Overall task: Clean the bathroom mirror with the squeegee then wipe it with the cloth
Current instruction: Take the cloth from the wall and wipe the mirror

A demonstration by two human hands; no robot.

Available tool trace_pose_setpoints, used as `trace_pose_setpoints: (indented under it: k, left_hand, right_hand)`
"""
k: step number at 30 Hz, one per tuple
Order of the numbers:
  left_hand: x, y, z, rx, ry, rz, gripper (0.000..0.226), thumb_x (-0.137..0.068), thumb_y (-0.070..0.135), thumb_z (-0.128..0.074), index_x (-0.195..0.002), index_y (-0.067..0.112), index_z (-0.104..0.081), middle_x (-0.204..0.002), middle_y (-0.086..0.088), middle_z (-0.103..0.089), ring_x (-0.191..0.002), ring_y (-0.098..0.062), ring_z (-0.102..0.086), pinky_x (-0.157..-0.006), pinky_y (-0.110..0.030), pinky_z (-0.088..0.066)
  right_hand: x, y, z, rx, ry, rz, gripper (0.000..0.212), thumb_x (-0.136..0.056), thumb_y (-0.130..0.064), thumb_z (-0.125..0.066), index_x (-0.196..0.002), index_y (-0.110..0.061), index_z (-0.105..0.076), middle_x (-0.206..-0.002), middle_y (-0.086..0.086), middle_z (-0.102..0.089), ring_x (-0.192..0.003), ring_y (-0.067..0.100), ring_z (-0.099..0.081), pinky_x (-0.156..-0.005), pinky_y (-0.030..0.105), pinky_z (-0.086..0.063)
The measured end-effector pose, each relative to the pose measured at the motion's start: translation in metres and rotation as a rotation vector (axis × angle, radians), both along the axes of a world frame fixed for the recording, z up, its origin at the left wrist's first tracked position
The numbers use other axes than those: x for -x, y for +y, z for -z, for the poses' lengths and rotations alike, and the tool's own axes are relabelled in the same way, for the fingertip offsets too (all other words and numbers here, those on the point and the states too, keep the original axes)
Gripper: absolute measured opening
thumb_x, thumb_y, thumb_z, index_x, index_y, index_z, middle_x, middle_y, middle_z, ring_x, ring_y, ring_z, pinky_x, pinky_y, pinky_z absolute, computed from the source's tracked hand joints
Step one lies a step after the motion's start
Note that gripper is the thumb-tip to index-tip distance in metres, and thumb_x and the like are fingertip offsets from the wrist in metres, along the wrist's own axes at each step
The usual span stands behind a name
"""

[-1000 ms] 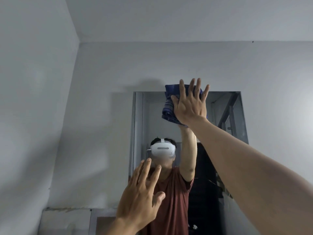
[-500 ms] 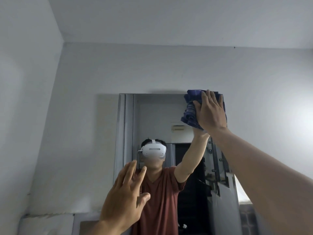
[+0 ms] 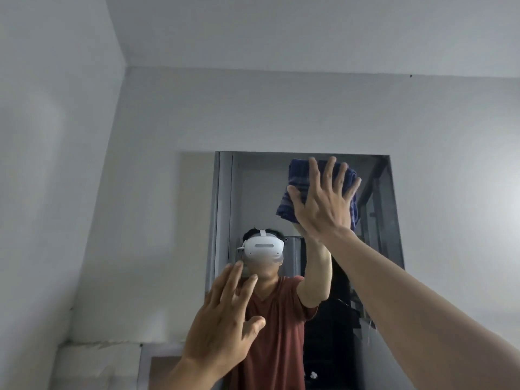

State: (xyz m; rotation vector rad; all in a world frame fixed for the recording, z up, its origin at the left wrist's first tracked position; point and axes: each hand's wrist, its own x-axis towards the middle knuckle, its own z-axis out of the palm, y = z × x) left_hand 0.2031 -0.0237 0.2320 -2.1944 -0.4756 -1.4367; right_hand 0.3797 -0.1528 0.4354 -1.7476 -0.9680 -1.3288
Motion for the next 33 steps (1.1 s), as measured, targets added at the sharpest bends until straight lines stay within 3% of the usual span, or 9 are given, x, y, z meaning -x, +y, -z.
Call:
trace_pose_setpoints:
  k: [7,11,15,20,24,33]
  left_hand:
    - [0.001,0.0,0.018,-0.055,0.023,-0.057,0.074,-0.089,0.053,-0.059,-0.149,0.012,-0.042,-0.158,-0.018,-0.035,-0.146,-0.033,-0.035,-0.109,-0.045,-0.045]
    - [0.005,0.004,0.051,-0.072,0.037,-0.052,0.078,-0.074,0.047,-0.072,-0.141,0.012,-0.055,-0.153,-0.016,-0.044,-0.137,-0.031,-0.045,-0.101,-0.045,-0.052]
    - [0.007,0.004,0.06,-0.057,0.036,-0.067,0.077,-0.08,0.048,-0.066,-0.146,0.012,-0.049,-0.156,-0.015,-0.04,-0.14,-0.03,-0.041,-0.105,-0.046,-0.049]
    - [0.009,0.003,0.062,-0.014,0.047,-0.051,0.078,-0.089,0.051,-0.055,-0.154,0.013,-0.034,-0.162,-0.015,-0.028,-0.147,-0.031,-0.03,-0.109,-0.045,-0.045]
    - [0.008,0.003,0.064,0.044,0.048,-0.029,0.08,-0.091,0.055,-0.049,-0.157,0.016,-0.025,-0.165,-0.012,-0.02,-0.15,-0.031,-0.025,-0.11,-0.042,-0.044]
    - [0.009,0.003,0.064,0.073,0.061,0.034,0.086,-0.09,0.043,-0.063,-0.158,0.016,-0.018,-0.166,-0.01,-0.018,-0.153,-0.029,-0.015,-0.112,-0.047,-0.043]
  right_hand:
    - [0.066,0.055,-0.013,0.133,-0.215,-0.053,0.066,-0.103,-0.056,-0.024,-0.161,-0.029,-0.01,-0.17,0.016,-0.004,-0.155,0.042,0.002,-0.119,0.069,0.004]
    - [0.083,0.067,-0.004,0.226,-0.361,-0.063,0.06,-0.104,-0.053,-0.023,-0.16,-0.03,-0.017,-0.169,0.016,-0.01,-0.155,0.041,-0.002,-0.119,0.07,0.002]
    - [0.083,0.069,0.018,0.341,-0.54,-0.076,0.057,-0.105,-0.048,-0.022,-0.159,-0.028,-0.024,-0.168,0.013,-0.021,-0.155,0.038,-0.011,-0.12,0.07,-0.005]
    - [0.066,0.057,0.057,0.492,-0.681,-0.088,0.057,-0.106,-0.047,-0.02,-0.159,-0.029,-0.023,-0.168,0.009,-0.021,-0.156,0.034,-0.011,-0.121,0.068,-0.004]
    - [0.052,0.042,0.079,0.499,-0.652,-0.094,0.056,-0.106,-0.046,-0.021,-0.159,-0.029,-0.025,-0.168,0.009,-0.022,-0.156,0.033,-0.012,-0.121,0.067,-0.006]
    - [-0.001,0.002,0.087,0.301,-0.404,-0.048,0.056,-0.106,-0.046,-0.028,-0.16,-0.031,-0.024,-0.168,0.009,-0.02,-0.156,0.031,-0.01,-0.122,0.065,-0.005]
